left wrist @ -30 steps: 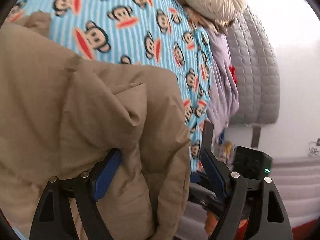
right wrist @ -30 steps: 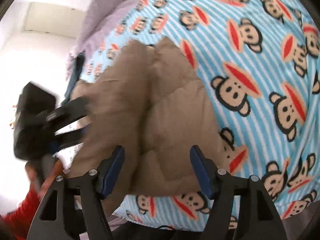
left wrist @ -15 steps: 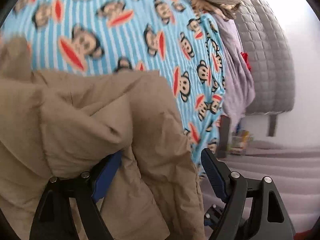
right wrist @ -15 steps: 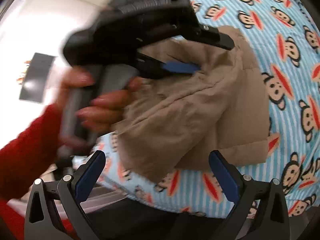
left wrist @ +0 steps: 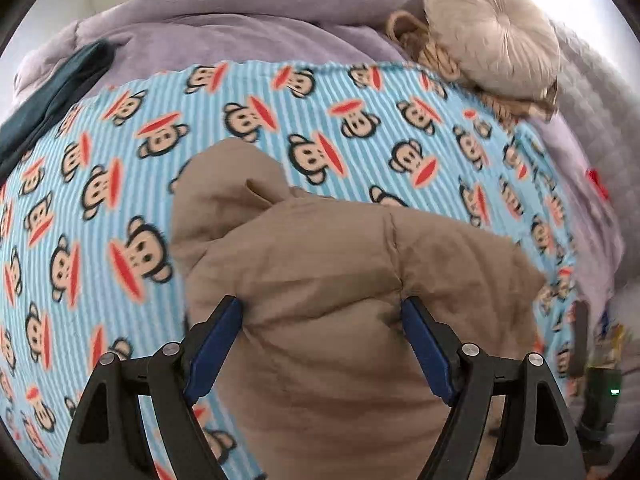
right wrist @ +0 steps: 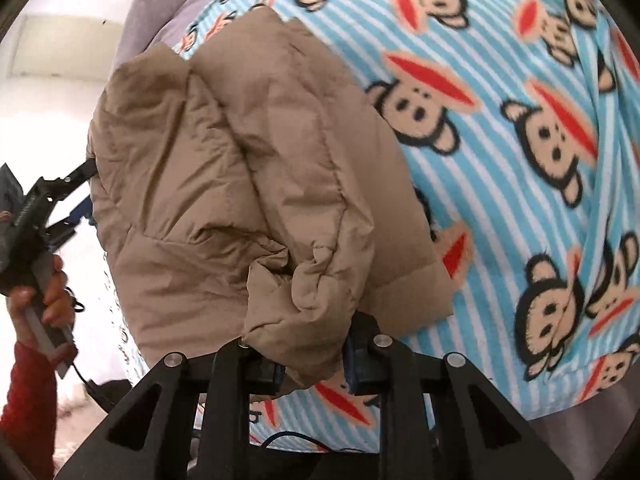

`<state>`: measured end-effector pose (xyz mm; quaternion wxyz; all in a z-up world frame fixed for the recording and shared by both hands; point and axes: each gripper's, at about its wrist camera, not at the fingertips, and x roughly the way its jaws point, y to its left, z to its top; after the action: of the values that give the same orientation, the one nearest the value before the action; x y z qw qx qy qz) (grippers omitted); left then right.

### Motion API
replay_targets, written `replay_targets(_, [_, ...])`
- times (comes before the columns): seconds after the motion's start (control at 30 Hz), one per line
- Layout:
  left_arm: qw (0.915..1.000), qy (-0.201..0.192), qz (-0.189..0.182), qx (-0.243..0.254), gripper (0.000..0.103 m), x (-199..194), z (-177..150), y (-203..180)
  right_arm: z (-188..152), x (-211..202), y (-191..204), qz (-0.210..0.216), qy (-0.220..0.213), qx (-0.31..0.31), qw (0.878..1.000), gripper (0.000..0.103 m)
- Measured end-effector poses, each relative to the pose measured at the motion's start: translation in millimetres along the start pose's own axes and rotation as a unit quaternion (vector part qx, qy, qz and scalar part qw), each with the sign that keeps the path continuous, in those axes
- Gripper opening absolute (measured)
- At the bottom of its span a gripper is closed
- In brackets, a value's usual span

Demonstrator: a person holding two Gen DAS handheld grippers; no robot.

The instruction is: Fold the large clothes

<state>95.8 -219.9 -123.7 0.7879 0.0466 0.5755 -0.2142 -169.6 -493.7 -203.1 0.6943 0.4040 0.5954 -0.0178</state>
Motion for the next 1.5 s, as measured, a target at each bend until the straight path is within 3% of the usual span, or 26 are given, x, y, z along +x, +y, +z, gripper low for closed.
replay_targets(0.27, [0.996, 0.019, 0.055, 0.068, 0.088, 69.3, 13.4, -72.4, 4.2, 8.1, -28.5, -0.015, -0.008, 0.015, 1.0, 0.027])
replay_targets(0.5, [0.994, 0.025, 0.07, 0.081, 0.088, 69.4, 11.7, -73.9, 13.7, -4.7, -34.9, -0.033, 0.008, 0.019, 0.999, 0.03])
replay_targets(0.6, [0.9938, 0.025, 0.073, 0.08, 0.088, 68.0, 10.8, -71.2, 21.8, -40.1, -13.5, -0.063, -0.036, -0.022, 0.997, 0.036])
replay_targets(0.67, [0.9936, 0.025, 0.074, 0.081, 0.088, 67.4, 10.6, -72.0, 24.3, -61.0, -1.8, -0.077, -0.07, -0.047, 0.994, 0.054])
replay_targets(0.73, [0.9932, 0.024, 0.079, 0.083, 0.088, 66.5, 10.1, -73.2, 27.9, -77.4, 5.3, -0.083, -0.1, -0.063, 0.989, 0.063])
replay_targets(0.8, [0.9927, 0.024, 0.084, 0.084, 0.088, 64.4, 9.0, -73.9, 39.2, -84.2, 10.4, -0.074, -0.106, -0.072, 0.989, 0.069])
replay_targets(0.87, [0.9925, 0.025, 0.087, 0.082, 0.088, 61.4, 8.2, -73.2, 45.3, -77.3, 17.1, -0.064, -0.095, -0.087, 0.99, 0.084])
replay_targets(1.0, [0.9927, 0.026, 0.09, 0.076, 0.088, 53.9, 5.9, -68.8, 47.2, -43.5, 42.1, -0.106, -0.059, -0.134, 0.984, 0.09])
replay_targets(1.17, [0.9932, 0.025, 0.092, 0.067, 0.088, 43.3, 1.0, -61.7, 57.2, -27.0, 33.3, -0.126, -0.044, -0.137, 0.981, 0.103])
replay_targets(1.33, [0.9934, 0.025, 0.096, 0.058, 0.091, 37.6, -1.3, -57.9, 65.5, -25.8, 30.3, -0.138, -0.05, -0.138, 0.98, 0.103])
replay_targets(1.5, [0.9956, 0.028, 0.081, 0.038, 0.091, 23.1, -6.4, -47.9, 66.0, -34.6, 26.3, -0.115, -0.05, -0.121, 0.985, 0.103])
